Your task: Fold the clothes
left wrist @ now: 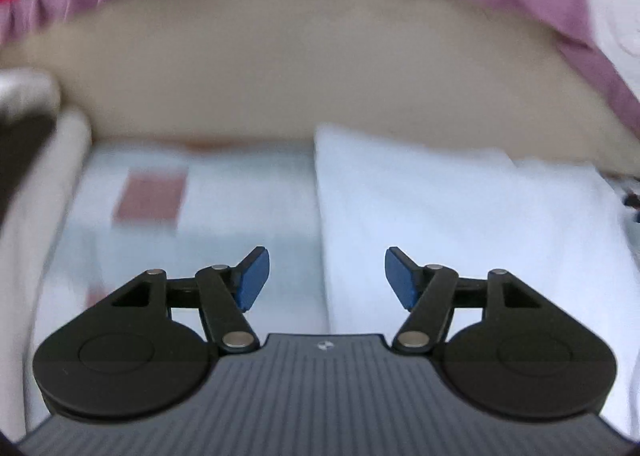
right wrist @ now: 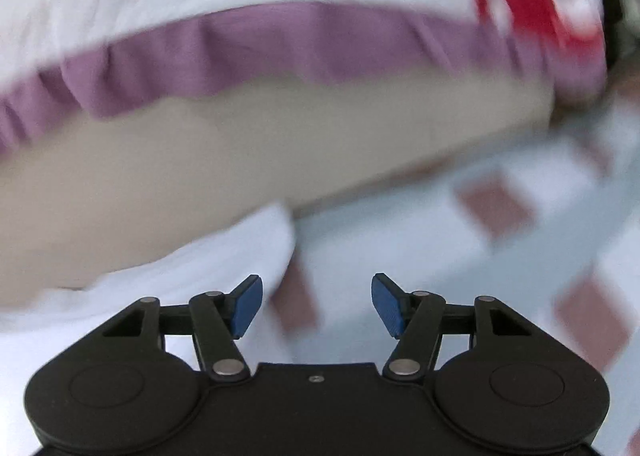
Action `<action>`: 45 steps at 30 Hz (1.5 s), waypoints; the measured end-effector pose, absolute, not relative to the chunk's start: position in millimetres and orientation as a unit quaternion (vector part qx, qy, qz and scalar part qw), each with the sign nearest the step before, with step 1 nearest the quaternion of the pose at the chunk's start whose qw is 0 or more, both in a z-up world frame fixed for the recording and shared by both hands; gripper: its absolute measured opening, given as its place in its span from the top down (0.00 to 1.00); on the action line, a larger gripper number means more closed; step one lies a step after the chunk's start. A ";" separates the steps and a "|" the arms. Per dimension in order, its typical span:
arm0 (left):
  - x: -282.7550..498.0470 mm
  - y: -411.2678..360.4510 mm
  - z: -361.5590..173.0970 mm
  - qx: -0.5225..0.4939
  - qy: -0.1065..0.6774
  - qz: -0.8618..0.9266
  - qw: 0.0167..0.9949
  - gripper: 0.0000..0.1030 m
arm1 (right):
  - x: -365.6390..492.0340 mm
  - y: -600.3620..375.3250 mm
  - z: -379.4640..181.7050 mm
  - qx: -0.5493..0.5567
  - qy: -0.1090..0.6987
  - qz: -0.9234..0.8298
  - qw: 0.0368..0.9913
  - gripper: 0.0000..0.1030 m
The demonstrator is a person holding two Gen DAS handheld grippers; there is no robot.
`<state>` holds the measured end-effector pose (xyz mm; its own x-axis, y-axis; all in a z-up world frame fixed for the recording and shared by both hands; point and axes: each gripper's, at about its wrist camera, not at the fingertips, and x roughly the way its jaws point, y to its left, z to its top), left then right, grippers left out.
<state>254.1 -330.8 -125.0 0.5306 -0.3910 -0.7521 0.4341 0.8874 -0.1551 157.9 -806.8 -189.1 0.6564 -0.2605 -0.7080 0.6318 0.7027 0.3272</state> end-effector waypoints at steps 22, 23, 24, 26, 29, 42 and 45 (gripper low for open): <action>123.5 -241.7 -148.4 -0.026 0.551 -0.172 0.816 0.38 | -20.0 -707.0 -191.2 0.077 0.469 0.035 0.879 0.51; 120.6 -240.3 -148.6 -0.019 0.551 -0.162 0.818 0.38 | -17.2 -699.9 -190.6 0.055 0.469 0.040 0.880 0.79; 119.0 -240.1 -148.8 -0.007 0.556 -0.152 0.817 0.38 | -16.8 -695.3 -186.1 0.048 0.479 0.044 0.875 0.85; 111.6 -238.8 -143.2 0.011 0.557 -0.141 0.818 0.38 | -21.2 -694.9 -171.5 0.048 0.487 0.028 0.872 0.92; 102.9 -229.7 -139.4 0.037 0.550 -0.117 0.826 0.38 | -29.9 -701.9 -160.0 0.064 0.494 -0.009 0.867 0.94; 106.8 -130.9 -80.0 -0.055 0.523 -0.023 0.851 0.28 | 5.0 -640.8 -107.7 -0.090 0.507 -0.172 0.840 0.62; 110.8 -94.6 -56.5 -0.053 0.499 0.015 0.865 0.28 | 17.1 -605.1 -67.1 -0.039 0.467 -0.105 0.877 0.61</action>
